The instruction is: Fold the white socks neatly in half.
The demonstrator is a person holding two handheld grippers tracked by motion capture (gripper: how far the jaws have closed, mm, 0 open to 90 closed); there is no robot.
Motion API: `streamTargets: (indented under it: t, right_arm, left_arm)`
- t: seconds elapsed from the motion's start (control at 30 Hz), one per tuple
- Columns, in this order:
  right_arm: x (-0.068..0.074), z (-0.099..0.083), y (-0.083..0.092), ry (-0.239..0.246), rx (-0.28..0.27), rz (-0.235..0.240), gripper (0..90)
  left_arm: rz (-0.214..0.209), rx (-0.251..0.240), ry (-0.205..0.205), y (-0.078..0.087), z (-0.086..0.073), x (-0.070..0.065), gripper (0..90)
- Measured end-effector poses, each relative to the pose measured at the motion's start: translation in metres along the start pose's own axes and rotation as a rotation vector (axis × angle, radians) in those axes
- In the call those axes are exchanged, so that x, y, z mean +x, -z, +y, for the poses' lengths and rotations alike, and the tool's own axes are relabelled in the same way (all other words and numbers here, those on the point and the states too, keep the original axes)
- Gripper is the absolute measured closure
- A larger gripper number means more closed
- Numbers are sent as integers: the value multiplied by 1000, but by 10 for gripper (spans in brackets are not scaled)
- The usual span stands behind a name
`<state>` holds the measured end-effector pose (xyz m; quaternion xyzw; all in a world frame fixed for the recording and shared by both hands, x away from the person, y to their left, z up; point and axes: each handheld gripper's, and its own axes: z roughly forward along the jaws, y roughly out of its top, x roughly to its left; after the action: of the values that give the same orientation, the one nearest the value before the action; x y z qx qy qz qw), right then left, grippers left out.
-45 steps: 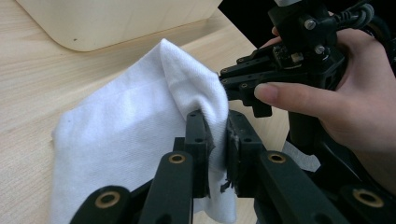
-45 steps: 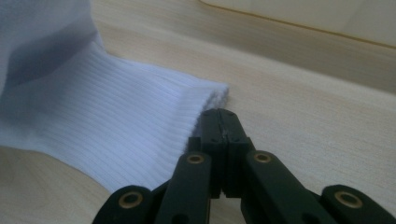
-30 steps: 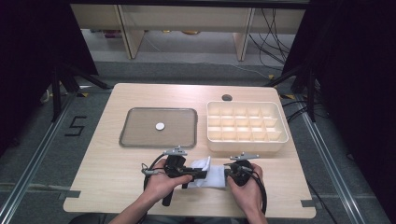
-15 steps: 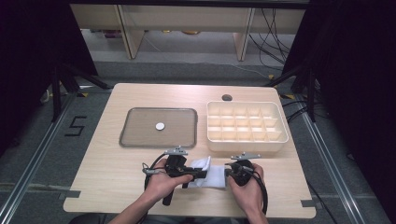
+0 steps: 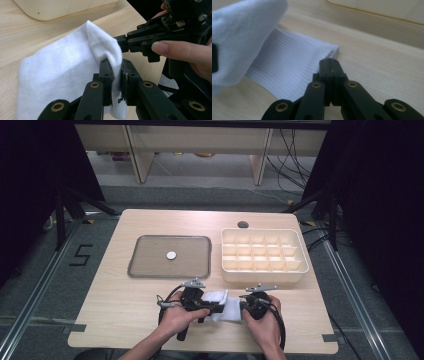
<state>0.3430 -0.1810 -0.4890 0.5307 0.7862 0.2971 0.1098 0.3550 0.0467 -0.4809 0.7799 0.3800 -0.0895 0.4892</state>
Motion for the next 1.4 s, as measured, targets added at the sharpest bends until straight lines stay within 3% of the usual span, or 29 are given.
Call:
streamTargets:
  t: [0.13, 0.27, 0.4, 0.43, 0.47, 0.53, 0.6, 0.67, 0.83, 0.87, 1.23, 1.27, 1.4]
  right_arm:
    - [2, 1, 0, -3, 2, 15, 900]
    - [1, 0, 0, 21, 9, -9, 899]
    - [2, 0, -1, 17, 10, 1, 897]
    - [2, 1, 0, 23, 23, 50, 892]
    - [3, 1, 0, 13, 30, 54, 891]
    - [3, 0, -2, 6, 18, 28, 890]
    - [5, 0, 0, -2, 25, 42, 889]
    - [5, 0, -1, 9, 24, 7, 890]
    - [5, 0, -1, 7, 32, 26, 886]
    - [4, 1, 0, 11, 47, 54, 886]
    - [6, -1, -4, 7, 42, 50, 883]
    - [7, -1, -4, 15, 43, 67, 883]
    - [9, -1, -6, 21, 47, 51, 877]
  left_arm:
    - [-4, -3, 13, -3, -1, 3, 798]
    - [5, 5, 9, -6, -2, 4, 798]
    - [12, 3, 10, -8, -1, 3, 797]
    - [-2, 15, 8, -9, -1, 5, 797]
    - [13, 11, 11, -10, -2, 4, 797]
    - [-1, 22, 9, -11, -2, 5, 797]
    - [15, 15, 9, -11, -2, 5, 797]
    - [19, 20, 12, -11, -1, 7, 797]
    - [16, 18, 10, -11, -2, 9, 796]
    - [17, 18, 12, -11, -3, 9, 796]
    - [27, 29, 14, -15, -3, 9, 795]
    - [22, 31, 12, -15, -3, 10, 794]
    - [33, 35, 17, -17, -5, 12, 793]
